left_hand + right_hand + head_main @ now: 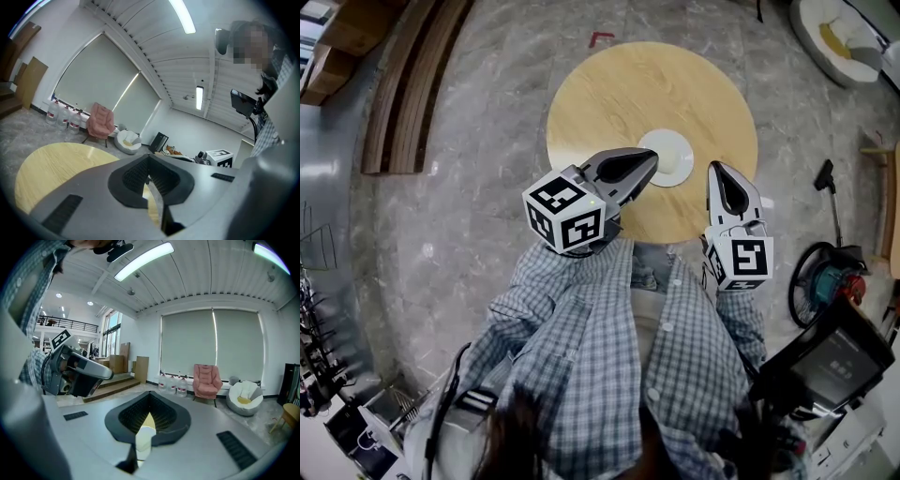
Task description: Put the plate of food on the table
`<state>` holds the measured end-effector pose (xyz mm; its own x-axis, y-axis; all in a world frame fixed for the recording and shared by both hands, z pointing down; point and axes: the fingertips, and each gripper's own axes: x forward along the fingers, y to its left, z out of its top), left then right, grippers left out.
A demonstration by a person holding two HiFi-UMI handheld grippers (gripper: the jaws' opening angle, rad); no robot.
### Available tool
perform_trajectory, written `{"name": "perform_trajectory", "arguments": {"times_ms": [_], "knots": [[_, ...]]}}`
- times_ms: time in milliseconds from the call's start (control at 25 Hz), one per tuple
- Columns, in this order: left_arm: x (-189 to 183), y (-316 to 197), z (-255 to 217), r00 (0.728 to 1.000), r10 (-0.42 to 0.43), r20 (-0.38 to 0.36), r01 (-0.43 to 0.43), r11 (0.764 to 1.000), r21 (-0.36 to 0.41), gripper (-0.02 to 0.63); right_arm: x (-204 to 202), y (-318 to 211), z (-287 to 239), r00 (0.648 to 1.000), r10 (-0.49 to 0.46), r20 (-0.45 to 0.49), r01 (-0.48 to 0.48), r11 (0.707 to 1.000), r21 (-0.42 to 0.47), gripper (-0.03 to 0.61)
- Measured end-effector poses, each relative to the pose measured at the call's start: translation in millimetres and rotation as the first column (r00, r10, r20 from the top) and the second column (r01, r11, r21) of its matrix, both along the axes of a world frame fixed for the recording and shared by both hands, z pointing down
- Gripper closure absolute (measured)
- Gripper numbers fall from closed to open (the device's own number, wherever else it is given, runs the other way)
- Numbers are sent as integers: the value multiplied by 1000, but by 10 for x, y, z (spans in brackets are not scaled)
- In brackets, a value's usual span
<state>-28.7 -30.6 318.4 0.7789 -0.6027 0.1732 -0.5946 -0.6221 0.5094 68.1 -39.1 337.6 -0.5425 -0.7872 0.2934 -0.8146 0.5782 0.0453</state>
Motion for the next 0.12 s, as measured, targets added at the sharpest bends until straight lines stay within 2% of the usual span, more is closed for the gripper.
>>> {"name": "perform_trajectory", "arguments": {"times_ms": [120], "knots": [[39, -31, 30, 1000, -3, 1, 3, 1000, -4, 606, 47, -34, 33, 1000, -7, -2, 7, 1000, -2, 572]]}}
